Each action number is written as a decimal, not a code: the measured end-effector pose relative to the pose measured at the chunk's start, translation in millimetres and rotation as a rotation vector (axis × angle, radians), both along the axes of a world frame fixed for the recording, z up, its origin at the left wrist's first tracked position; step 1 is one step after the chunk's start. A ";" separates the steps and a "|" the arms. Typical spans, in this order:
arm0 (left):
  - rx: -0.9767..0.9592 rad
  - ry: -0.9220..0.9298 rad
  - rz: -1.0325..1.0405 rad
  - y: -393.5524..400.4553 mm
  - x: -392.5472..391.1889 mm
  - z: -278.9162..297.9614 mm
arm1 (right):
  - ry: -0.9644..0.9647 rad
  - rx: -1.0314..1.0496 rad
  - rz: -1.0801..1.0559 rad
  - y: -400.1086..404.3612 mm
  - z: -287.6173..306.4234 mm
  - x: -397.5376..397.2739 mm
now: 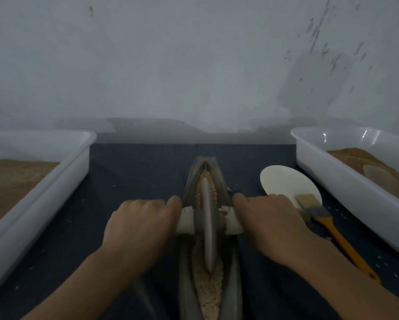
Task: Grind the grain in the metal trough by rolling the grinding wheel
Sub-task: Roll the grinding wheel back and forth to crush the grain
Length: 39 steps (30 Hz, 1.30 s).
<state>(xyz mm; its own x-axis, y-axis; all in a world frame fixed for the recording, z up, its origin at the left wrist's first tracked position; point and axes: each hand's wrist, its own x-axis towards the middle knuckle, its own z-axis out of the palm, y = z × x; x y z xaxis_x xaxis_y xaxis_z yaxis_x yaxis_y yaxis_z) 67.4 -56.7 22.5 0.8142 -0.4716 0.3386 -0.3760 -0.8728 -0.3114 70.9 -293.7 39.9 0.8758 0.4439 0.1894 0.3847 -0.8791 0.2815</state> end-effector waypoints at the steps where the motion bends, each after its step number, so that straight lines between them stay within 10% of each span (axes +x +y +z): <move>1: -0.009 -0.042 0.024 -2.5 12.3 -2.9 | -0.030 0.005 -0.014 1.2 0.0 10.9; 39: 0.083 0.001 -0.006 2.8 -21.8 6.7 | -0.064 0.031 0.090 -11.2 -7.4 -24.0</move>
